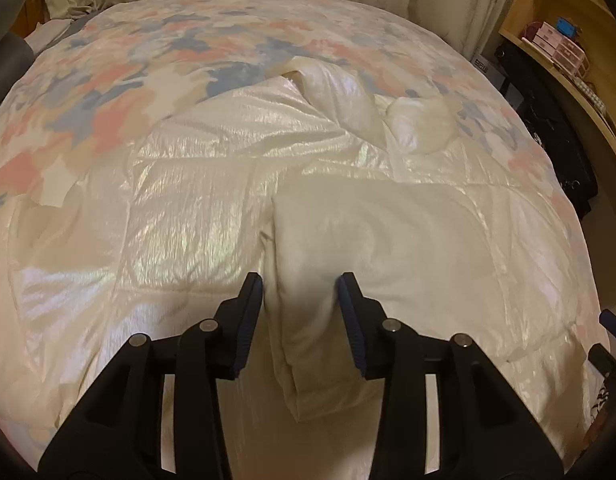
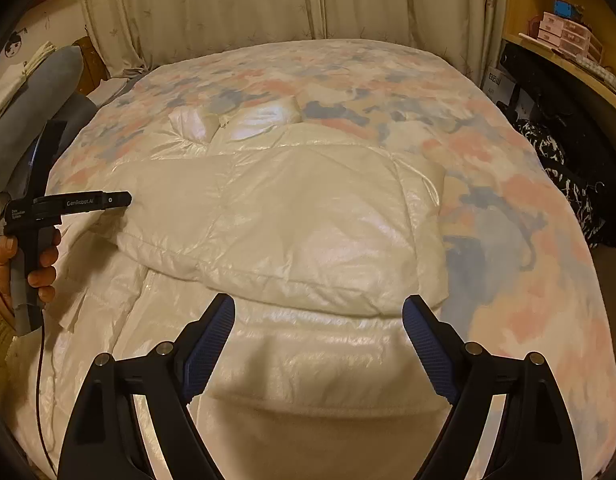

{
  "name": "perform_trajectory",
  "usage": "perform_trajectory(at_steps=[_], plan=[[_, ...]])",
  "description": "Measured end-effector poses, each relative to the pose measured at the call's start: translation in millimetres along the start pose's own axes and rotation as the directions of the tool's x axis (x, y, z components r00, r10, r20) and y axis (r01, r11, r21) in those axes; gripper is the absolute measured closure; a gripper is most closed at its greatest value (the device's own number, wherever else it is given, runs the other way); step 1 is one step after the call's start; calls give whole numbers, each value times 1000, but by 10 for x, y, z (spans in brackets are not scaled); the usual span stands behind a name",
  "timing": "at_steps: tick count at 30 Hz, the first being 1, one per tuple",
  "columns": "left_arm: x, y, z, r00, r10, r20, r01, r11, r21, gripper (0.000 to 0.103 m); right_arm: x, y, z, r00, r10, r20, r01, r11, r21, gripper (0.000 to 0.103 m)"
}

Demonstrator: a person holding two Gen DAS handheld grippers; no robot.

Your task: Fold large clothes

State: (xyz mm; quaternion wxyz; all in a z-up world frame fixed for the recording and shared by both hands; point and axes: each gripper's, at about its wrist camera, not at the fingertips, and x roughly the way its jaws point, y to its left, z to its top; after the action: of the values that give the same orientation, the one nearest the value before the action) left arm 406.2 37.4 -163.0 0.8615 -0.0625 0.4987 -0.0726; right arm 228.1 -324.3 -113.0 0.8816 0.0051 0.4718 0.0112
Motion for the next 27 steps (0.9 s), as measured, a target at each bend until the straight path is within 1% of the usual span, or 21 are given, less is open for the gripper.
perform_trajectory(at_steps=[2, 5, 7, 9, 12, 14, 16, 17, 18, 19, 20, 21, 22, 23, 24, 26, 27], plan=[[34, 12, 48, 1000, -1, 2, 1, 1000, -8, 64, 58, -137, 104, 1000, 17, -5, -17, 999, 38, 15], [89, 35, 115, 1000, -11, 5, 11, 1000, -17, 63, 222, -472, 321, 999, 45, -23, -42, 990, 132, 14], [126, 47, 150, 1000, -19, 4, 19, 1000, -22, 63, 401, -757, 501, 997, 68, -36, -59, 976, 210, 14], [169, 56, 173, 1000, -25, 6, 25, 999, -30, 63, 605, -1012, 636, 997, 60, -42, -46, 961, 272, 14], [232, 52, 212, 999, -38, 6, 38, 998, -45, 63, 958, -1359, 765, 996, 62, -66, -34, 932, 360, 14], [260, 31, 239, 999, -41, 5, 41, 998, -49, 63, 1165, -1533, 785, 994, 78, -77, -40, 911, 410, 14], [265, -8, 264, 999, -37, 19, 38, 998, -41, 69, 1393, -1655, 790, 988, 114, -99, -58, 890, 451, 14], [265, -27, 271, 999, -32, 24, 33, 999, -36, 76, 1503, -1712, 789, 982, 157, -101, -89, 870, 486, 14], [251, -54, 286, 999, -27, 34, 28, 999, -30, 84, 1557, -1739, 784, 976, 201, -86, -130, 849, 512, 16], [224, -87, 306, 998, -22, 51, 23, 1000, -22, 87, 1564, -1731, 796, 970, 236, -54, -176, 842, 510, 43], [188, -125, 331, 997, -22, 71, 23, 1000, -11, 91, 1536, -1686, 831, 970, 239, -37, -193, 858, 476, 64], [151, -159, 352, 995, -22, 93, 22, 1000, 0, 91, 1457, -1627, 867, 983, 181, -26, -152, 889, 432, 74], [128, -184, 370, 994, -22, 110, 21, 1000, 10, 91, 1399, -1578, 867, 989, 147, -11, -130, 906, 403, 80], [125, -227, 372, 992, -17, 123, 14, 1000, 27, 91, 1344, -1549, 883, 994, 111, 8, -106, 920, 377, 82], [163, -267, 370, 992, -5, 122, -1, 999, 49, 91, 1353, -1541, 871, 997, 83, 5, -79, 924, 374, 82], [350, -357, 335, 996, 53, 76, -60, 994, 96, 89, 1472, -1505, 782, 999, 26, -47, -7, 929, 370, 82], [408, -383, 307, 995, 74, 65, -80, 991, 107, 87, 1505, -1481, 754, 998, 12, -67, 14, 929, 370, 82]])
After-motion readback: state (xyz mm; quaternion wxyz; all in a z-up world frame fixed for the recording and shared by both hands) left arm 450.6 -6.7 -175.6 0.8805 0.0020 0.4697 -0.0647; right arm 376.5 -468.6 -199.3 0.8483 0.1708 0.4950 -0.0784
